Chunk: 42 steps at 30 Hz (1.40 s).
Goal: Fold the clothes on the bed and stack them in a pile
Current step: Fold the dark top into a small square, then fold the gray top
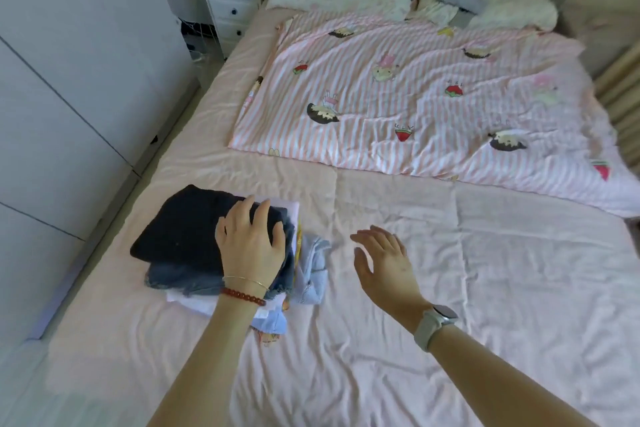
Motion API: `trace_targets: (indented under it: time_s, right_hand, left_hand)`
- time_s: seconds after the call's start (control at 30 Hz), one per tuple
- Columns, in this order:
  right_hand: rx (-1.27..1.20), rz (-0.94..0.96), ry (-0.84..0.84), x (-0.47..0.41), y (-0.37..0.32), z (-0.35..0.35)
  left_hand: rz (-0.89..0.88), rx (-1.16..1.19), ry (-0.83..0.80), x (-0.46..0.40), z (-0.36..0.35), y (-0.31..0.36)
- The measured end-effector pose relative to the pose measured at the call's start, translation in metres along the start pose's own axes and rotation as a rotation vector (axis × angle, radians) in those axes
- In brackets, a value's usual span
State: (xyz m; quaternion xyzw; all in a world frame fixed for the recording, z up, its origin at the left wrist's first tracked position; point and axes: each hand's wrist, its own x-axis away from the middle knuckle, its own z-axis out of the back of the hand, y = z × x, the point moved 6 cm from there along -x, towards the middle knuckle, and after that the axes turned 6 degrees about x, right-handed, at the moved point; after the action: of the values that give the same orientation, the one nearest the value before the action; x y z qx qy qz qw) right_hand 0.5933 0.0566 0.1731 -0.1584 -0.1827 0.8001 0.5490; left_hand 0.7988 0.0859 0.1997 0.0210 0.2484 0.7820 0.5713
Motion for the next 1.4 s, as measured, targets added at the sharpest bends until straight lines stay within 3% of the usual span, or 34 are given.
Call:
trace_targets:
  time_s: [0.07, 0.2, 0.4, 0.5, 0.7, 1.03, 1.27, 1.4]
  right_hand:
    - [0.015, -0.112, 0.033, 0.042, 0.057, 0.032]
    - [0.011, -0.389, 0.021, 0.151, 0.186, 0.089]
    - [-0.086, -0.72, 0.087, 0.354, 0.369, 0.184]
    - [-0.073, -0.877, 0.17, 0.449, 0.445, 0.237]
    - [-0.074, -1.112, 0.289, 0.554, 0.547, 0.318]
    - [0.034, -1.086, 0.337, 0.562, 0.693, 0.415]
    - [0.069, -0.874, 0.184, 0.441, 0.824, 0.499]
    - [0.066, -0.766, 0.139, 0.385, 0.863, 0.542]
  left_hand:
    - [-0.004, 0.052, -0.168, 0.028, -0.03, 0.057]
    - [-0.12, -0.087, -0.46, 0.113, -0.1, 0.189]
    - [-0.245, -0.001, -0.662, 0.26, -0.18, 0.402]
    - [-0.389, 0.039, -0.746, 0.321, -0.215, 0.516]
    - [-0.68, 0.116, -0.808, 0.396, -0.252, 0.705]
    - [-0.933, 0.14, -0.748, 0.401, -0.334, 0.898]
    - [-0.753, 0.104, -0.63, 0.293, -0.394, 0.991]
    - [-0.666, 0.073, -0.605, 0.249, -0.398, 1.024]
